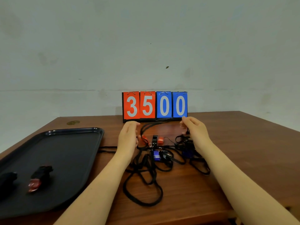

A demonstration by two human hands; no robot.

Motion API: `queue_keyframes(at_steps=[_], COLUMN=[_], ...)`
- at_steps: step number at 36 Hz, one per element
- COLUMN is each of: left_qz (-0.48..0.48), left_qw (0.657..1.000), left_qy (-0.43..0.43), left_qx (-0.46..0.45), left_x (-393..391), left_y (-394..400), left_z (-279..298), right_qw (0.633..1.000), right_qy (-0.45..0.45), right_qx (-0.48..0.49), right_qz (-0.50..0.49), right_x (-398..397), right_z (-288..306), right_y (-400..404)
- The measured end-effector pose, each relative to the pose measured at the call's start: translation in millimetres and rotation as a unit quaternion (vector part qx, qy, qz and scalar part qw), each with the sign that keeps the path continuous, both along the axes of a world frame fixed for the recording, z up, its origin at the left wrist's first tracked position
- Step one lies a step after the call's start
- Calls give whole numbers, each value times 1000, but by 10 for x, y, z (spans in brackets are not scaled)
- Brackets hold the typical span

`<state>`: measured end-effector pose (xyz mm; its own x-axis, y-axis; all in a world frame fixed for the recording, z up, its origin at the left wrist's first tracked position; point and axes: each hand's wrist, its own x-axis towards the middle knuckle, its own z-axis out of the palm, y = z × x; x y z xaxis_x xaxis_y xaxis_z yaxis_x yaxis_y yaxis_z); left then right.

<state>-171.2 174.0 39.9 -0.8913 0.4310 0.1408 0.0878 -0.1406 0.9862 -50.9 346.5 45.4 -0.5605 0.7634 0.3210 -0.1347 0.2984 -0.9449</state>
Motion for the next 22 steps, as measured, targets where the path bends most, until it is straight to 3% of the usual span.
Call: queue_keyframes(at_steps=[2,4,7,9,12,15,18,22], left_qz=[-1,-15,-33,-44,-69,-94,-103,-95], left_qw=[999,993,985,986,993,995,993,992], left_qy=[-38,-116,-168,-161,-101,-16,46,53], left_qx=[-11,-14,-11,-14,-4,8,25,67], left_x=[-31,-50,4,33,9,-11,3,14], left_y=[11,21,48,66,65,19,-34,-68], left_z=[36,98,159,152,122,114,146,190], right_qw=[999,978,888,850,890,924,901,863], right_qy=[-20,-130,-317,-367,-246,-156,-181,-199], right_qx=[12,135,299,339,362,349,380,431], right_qz=[-42,-95,-148,-168,-126,2,105,176], right_x=[-1,-4,-47,-67,-50,-89,-208,-356], right_z=[-48,-129,-231,-234,-169,-150,-211,-343], right_y=[104,196,192,128,-24,-244,-415,-477])
